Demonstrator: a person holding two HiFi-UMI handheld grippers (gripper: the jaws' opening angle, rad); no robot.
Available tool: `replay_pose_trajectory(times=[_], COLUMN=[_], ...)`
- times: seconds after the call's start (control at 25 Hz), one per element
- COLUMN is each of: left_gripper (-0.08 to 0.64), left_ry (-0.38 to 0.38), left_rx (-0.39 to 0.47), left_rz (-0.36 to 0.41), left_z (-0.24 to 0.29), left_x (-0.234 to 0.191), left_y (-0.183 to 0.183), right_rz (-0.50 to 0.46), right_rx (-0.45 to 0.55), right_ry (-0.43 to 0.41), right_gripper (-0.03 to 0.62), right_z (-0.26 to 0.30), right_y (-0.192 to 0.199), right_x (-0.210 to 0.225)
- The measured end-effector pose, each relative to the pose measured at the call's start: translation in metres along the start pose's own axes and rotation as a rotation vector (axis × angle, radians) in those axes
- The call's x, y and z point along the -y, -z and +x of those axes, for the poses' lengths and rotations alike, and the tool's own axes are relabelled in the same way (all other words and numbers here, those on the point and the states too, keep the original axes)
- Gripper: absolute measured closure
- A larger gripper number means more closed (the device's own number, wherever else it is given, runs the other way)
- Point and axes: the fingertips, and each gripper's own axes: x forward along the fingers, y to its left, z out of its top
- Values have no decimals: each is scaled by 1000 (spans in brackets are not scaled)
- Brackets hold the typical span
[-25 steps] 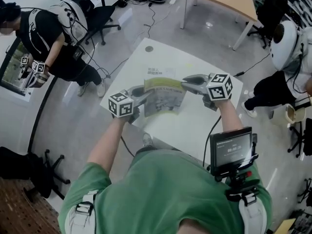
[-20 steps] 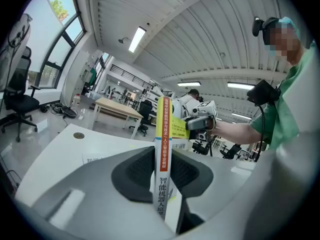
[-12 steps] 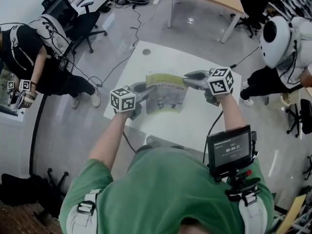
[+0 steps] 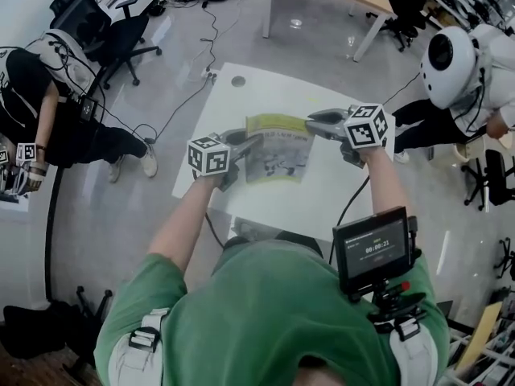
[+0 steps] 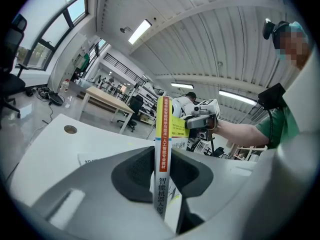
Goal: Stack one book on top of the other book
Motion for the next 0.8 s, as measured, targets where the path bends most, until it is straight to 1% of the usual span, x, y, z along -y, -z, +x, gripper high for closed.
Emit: replay_pose_trajectory(times=[0.12,0.32,0.64,0.8], left_gripper=[483,483,479,474], left_ry=[-5,-22,-50,-60], left_rx=[-4,-25,-57,-80], left_rz=[-21,-67,-133,-169], left_z=[4,16,17,25], left_x=[-9,-41,-54,-66], left_y=[2,1,14,19], right_rz=[-1,19,63,100], right_rx=[-20,-29,-37,-37], right_ry=[3,-6,-12,-22], right_gripper=[528,528,529,529], right_z=[6,26,43,51], right_y=[-2,-9,-2,4], right_x=[10,43,60,79])
